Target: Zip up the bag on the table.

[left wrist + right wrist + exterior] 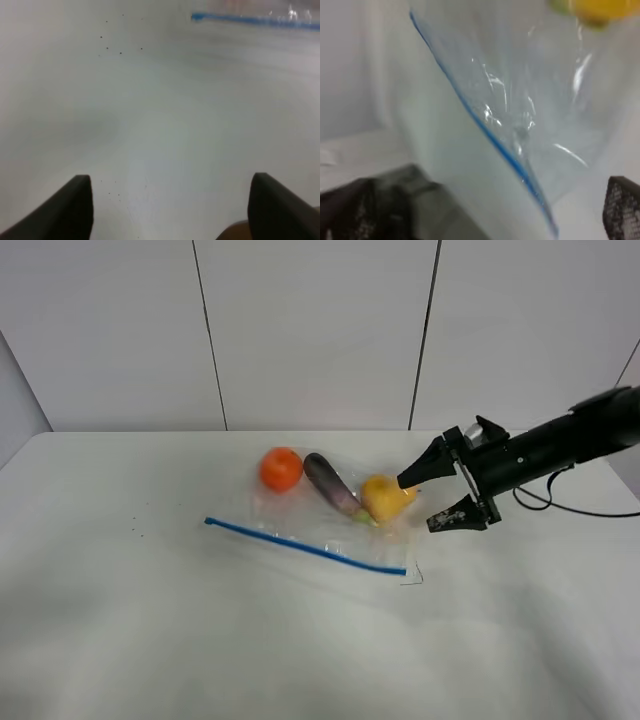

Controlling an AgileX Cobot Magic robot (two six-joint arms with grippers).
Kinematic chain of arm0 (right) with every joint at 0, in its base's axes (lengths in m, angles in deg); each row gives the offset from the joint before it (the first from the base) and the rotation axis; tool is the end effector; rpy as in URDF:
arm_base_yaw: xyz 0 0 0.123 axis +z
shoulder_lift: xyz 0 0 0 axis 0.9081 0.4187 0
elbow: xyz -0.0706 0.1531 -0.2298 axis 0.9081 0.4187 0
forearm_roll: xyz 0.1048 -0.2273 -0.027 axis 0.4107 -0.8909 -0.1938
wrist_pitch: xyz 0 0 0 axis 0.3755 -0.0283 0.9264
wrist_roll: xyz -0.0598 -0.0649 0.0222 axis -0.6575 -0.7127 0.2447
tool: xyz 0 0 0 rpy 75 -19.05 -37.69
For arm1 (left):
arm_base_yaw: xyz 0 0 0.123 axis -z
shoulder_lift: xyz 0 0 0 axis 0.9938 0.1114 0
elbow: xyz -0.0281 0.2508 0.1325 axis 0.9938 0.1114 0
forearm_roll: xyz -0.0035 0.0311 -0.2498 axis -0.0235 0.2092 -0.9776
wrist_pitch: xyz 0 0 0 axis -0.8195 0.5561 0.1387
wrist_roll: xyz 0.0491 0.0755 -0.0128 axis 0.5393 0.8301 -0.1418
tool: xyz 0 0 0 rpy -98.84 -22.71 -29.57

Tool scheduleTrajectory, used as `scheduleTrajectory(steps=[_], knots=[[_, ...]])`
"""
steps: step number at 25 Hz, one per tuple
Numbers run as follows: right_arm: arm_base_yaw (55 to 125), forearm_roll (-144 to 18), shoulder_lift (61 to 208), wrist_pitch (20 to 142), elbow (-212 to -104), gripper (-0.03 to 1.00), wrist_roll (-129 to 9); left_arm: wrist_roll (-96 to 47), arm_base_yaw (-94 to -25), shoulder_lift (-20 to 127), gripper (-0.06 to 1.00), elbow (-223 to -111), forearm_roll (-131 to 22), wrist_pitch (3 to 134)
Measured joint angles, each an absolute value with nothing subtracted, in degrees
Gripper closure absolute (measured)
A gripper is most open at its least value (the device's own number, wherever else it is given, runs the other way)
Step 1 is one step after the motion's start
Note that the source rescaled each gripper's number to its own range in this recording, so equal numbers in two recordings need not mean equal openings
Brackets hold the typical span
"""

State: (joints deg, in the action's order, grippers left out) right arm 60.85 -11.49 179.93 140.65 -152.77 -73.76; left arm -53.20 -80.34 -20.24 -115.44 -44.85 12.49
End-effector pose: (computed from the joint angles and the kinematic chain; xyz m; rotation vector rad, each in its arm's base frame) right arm 0.3816 0.0440 0.1606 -0.0188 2.7565 1.3861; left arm -0.0047 -0.0047 0.2762 0.1629 2.0263 -0.0485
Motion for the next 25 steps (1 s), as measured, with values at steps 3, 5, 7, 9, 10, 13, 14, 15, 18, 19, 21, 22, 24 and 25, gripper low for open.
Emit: scheduleTrajectory(steps=[3,5,7,9,10,13,14,15,18,19,21,22,24,25], knots=[[60.85,-26.09,178.36,140.43,-160.61,-0.03,-64.54,-53.20,-80.34,-20.24,-0.06,-115.44,-44.85,12.49],[60.85,-35.11,177.66,140.37,-165.32,-0.03,-58.79,-53.20,-80.34,-20.24,-0.06,-115.44,-44.85,12.49],[60.85,-43.84,177.16,140.43,-169.48,-0.03,-54.11,-53.20,-80.34,-20.24,-0.06,-115.44,-44.85,12.49],[60.85,-51.94,177.04,140.49,-172.21,-0.03,-50.21,-53.20,-80.34,-20.24,-0.06,-115.44,-44.85,12.49],[60.85,-55.12,177.04,140.49,-173.08,-0.03,-48.70,-53.20,-80.34,-20.24,-0.06,-115.44,-44.85,12.49],[60.85,-59.74,176.95,140.68,-173.54,-0.03,-46.29,-53.20,-80.34,-20.24,-0.06,-115.44,-44.85,12.49],[60.85,-60.23,176.64,140.81,-173.54,-0.03,-46.09,-53.20,-80.34,-20.24,-0.06,-115.44,-44.85,12.49],[60.85,-60.35,176.43,140.81,-173.54,-0.03,-45.85,-53.20,-80.34,-20.24,-0.06,-115.44,-44.85,12.49],[60.85,-60.52,174.86,140.81,-173.54,-0.03,-45.61,-53.20,-80.34,-20.24,-0.06,-115.44,-44.85,12.49],[60.85,-60.67,174.32,140.81,-173.54,-0.03,-45.48,-53.20,-80.34,-20.24,-0.06,-115.44,-44.85,12.49],[60.85,-60.78,173.24,140.81,-173.54,-0.03,-45.48,-53.20,-80.34,-20.24,-0.06,-115.44,-44.85,12.49],[60.85,-60.82,172.90,140.81,-173.54,-0.03,-45.48,-53.20,-80.34,-20.24,-0.06,-115.44,-44.85,12.49],[60.85,-60.82,172.15,140.82,-173.54,-0.03,-45.48,-53.20,-80.34,-20.24,-0.06,-115.44,-44.85,12.49],[60.85,-60.82,171.86,140.87,-173.54,-0.03,-45.48,-53.20,-80.34,-20.24,-0.06,-115.44,-44.85,12.49]])
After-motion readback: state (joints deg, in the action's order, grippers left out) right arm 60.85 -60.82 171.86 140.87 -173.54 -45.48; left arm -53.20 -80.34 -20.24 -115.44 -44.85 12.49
